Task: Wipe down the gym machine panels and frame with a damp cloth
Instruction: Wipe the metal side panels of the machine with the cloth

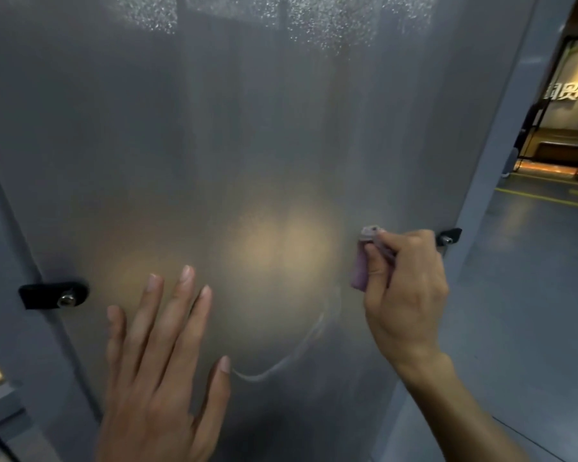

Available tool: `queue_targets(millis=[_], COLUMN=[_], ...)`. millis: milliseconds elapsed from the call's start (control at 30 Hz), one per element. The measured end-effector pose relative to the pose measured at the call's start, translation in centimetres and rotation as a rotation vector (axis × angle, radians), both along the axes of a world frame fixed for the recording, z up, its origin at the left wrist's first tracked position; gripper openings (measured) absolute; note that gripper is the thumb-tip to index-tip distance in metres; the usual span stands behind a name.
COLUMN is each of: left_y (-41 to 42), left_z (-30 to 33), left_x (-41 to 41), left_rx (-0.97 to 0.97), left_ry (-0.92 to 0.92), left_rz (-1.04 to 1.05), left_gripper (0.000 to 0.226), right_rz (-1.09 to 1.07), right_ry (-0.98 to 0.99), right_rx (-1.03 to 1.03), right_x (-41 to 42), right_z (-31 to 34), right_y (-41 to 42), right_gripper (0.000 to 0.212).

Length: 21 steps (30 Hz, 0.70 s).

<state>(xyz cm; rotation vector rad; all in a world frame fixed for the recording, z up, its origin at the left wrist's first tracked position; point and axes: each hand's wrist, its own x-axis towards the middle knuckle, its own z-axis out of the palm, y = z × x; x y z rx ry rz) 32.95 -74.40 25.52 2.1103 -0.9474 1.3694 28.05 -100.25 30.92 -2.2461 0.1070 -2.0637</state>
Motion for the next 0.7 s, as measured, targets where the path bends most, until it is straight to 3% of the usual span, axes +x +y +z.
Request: queue_targets(millis=[33, 100, 200, 400, 600, 700], left_y=[-0.1, -0.5, -1.5, -3.5, -4.0, -4.4], left_z=[0.0, 0.0, 0.0, 0.1, -0.8, -0.4], left_x=[0.0, 0.1, -0.3, -1.4, -1.4, -1.7], left_rx=[0.006, 0.024, 0.054, 0.137, 0.224, 0.224], left_ry=[-0.007, -0.013, 0.007, 0.033, -0.020, -0.035], left_rz=[-0.002, -0.010, -0.028, -0.091, -0.051, -0.041], left_gripper=[0.060, 0.061, 0.062, 0.061, 0.063, 0.063], right_rz=[0.002, 0.039, 0.061, -0.001, 0.007, -0.046], right_ry=[0.007, 0.031, 0.042, 0.056, 0.124, 0.084], right_rx=[-0.030, -0.105, -0.166, 0.063, -0.098, -0.011], right_x=[0.4, 1.3, 1.2, -1.0, -0.9, -2.0], right_z=[-0.1, -0.3, -0.5, -0.6, -0.4, -0.1], right_y=[1.0, 3.1, 2.4, -2.7, -1.2, -4.5], right_gripper=[0.007, 0.019, 0.013, 0.013, 0.005, 0.023])
